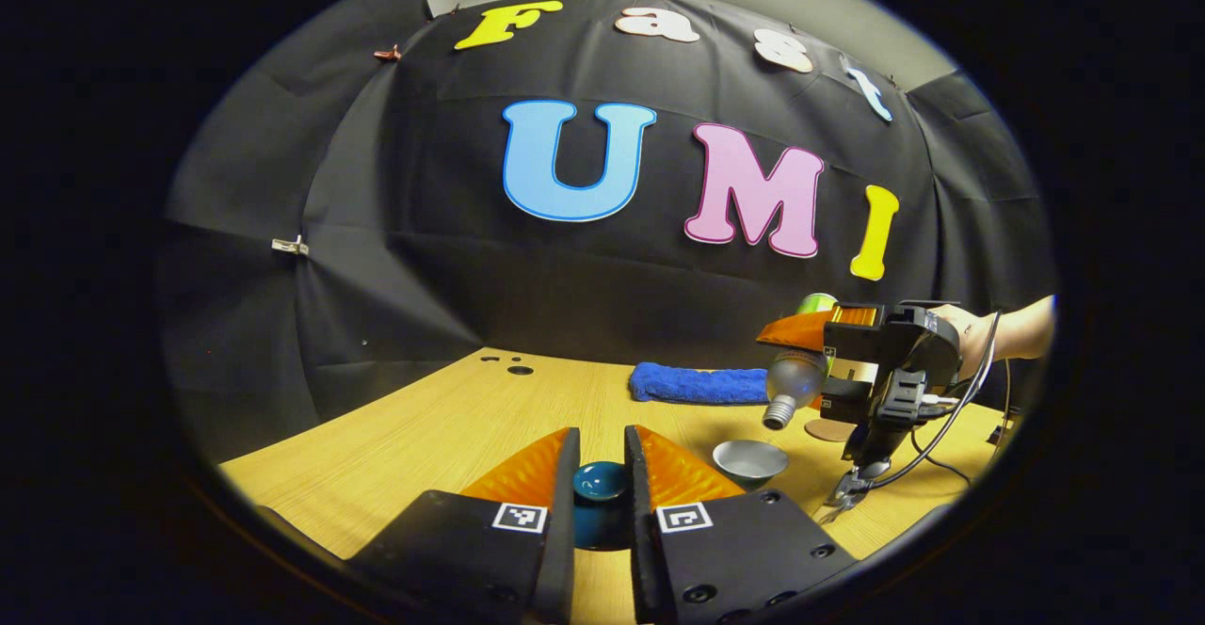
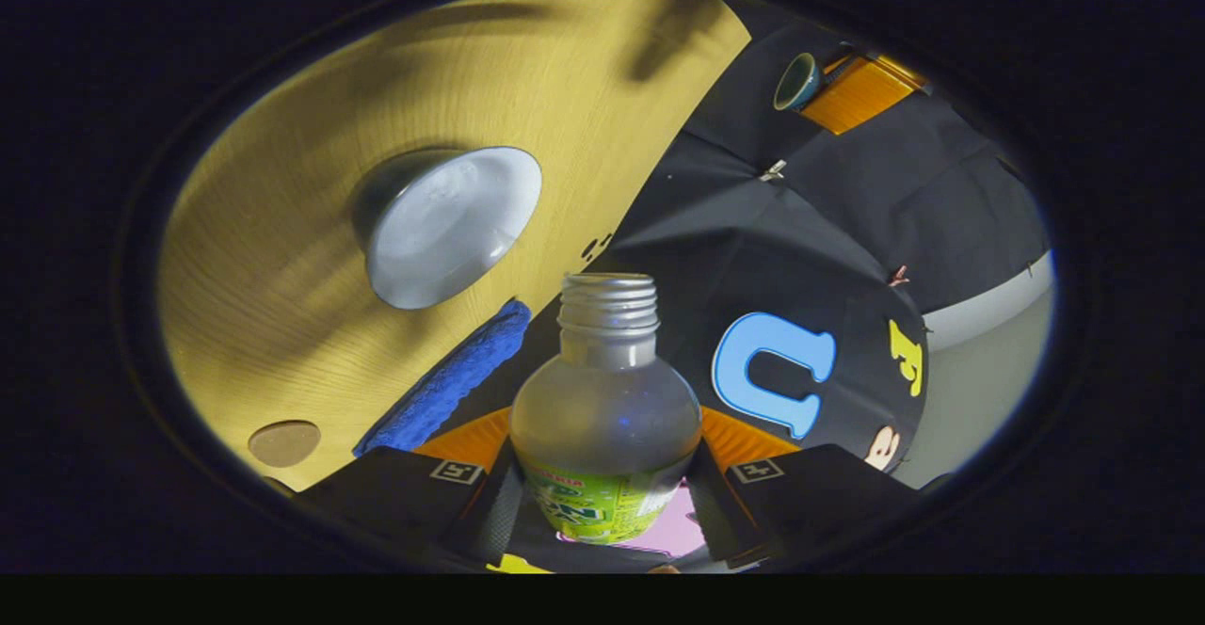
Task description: Open the teacup lid with one hand, grasp the water bottle and pour water into the teacup with the other hand; after pouring, place the water bottle on the coaster and then close the teacup lid.
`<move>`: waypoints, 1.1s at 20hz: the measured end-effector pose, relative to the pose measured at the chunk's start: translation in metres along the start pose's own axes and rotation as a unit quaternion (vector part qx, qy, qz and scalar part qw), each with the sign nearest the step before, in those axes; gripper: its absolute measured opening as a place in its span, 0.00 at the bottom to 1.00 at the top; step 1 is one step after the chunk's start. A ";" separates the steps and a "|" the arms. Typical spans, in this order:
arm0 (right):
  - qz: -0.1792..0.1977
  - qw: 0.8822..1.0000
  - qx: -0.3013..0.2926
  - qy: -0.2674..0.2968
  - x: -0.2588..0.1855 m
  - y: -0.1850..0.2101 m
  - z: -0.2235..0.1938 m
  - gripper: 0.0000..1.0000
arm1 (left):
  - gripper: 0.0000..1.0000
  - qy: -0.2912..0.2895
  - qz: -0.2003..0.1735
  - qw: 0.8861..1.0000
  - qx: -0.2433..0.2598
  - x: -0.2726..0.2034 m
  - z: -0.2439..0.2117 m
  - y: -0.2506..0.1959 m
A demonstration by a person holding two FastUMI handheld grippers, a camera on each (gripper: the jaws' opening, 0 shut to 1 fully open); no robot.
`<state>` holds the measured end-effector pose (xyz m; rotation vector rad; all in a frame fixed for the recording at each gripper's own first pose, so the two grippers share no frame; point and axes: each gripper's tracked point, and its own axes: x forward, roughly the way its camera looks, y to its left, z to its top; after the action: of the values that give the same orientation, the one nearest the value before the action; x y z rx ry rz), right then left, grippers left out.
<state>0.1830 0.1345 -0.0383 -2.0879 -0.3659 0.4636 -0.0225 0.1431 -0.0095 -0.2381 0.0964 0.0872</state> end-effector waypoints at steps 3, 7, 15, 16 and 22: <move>0.017 0.999 0.046 0.013 -0.006 0.009 -0.004 0.80 | 0.28 -0.005 0.005 1.000 0.004 -0.002 0.004 0.000; 0.027 0.989 0.144 0.034 -0.015 0.003 -0.018 0.80 | 0.28 -0.013 0.007 1.000 0.011 -0.006 0.011 -0.006; 0.056 0.873 0.477 0.085 -0.068 0.002 -0.052 0.80 | 0.28 -0.032 -0.009 0.999 0.027 -0.015 0.027 -0.030; 0.050 0.847 0.521 0.094 -0.072 0.004 -0.060 0.80 | 0.28 -0.034 -0.014 0.999 0.027 -0.014 0.029 -0.035; -0.008 0.707 0.693 0.139 -0.089 0.011 -0.103 0.80 | 0.28 -0.028 -0.055 0.998 0.017 -0.010 0.023 -0.070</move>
<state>0.1528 0.0151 0.0194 -0.6176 0.1697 0.2342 -0.0235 0.0805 0.0301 -0.2063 0.0288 -0.0179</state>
